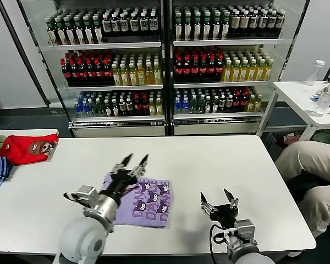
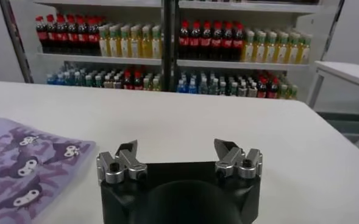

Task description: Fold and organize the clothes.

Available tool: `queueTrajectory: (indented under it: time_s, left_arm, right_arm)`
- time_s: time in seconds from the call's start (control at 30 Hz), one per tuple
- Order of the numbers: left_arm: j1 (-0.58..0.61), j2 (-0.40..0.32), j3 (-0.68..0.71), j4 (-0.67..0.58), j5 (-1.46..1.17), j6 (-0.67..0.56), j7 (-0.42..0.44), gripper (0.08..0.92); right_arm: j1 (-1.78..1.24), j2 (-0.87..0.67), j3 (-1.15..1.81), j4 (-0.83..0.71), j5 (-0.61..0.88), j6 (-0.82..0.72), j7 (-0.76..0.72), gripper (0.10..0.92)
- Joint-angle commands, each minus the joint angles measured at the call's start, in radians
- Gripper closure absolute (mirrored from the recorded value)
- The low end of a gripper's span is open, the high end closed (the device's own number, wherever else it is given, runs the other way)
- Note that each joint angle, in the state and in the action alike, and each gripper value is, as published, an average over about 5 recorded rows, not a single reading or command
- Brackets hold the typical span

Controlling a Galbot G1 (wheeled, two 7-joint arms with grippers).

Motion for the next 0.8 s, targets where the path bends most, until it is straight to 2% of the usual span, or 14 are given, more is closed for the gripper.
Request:
queueTrajectory:
  time_s: [0.03, 0.17, 0.37, 0.57, 0.8]
  left_arm:
    - [0.086, 0.098, -0.193, 0.118, 0.378, -0.305, 0.111, 0.275]
    - [0.116, 0.089, -0.189, 0.115, 0.391, -0.333, 0.134, 0.193]
    - [0.110, 0.072, -0.175, 0.144, 0.387, -0.318, 0.138, 0.177]
    - [0.109, 0.055, -0.168, 0.162, 0.378, -0.307, 0.138, 0.177]
    - [0.113, 0.054, -0.170, 0.171, 0.349, -0.306, 0.136, 0.177]
  right_arm:
    - [0.223, 0.108, -0.271, -0.160, 0.170, -0.075, 0.157, 0.203]
    - [0.258, 0.149, -0.357, -0.233, 0.218, -0.088, 0.208, 0.203]
    - [0.260, 0.190, -0.384, -0.288, 0.263, -0.088, 0.258, 0.203]
    - [0.252, 0.187, -0.387, -0.274, 0.308, -0.082, 0.312, 0.211]
    - [0.254, 0.189, -0.367, -0.285, 0.332, -0.064, 0.319, 0.378]
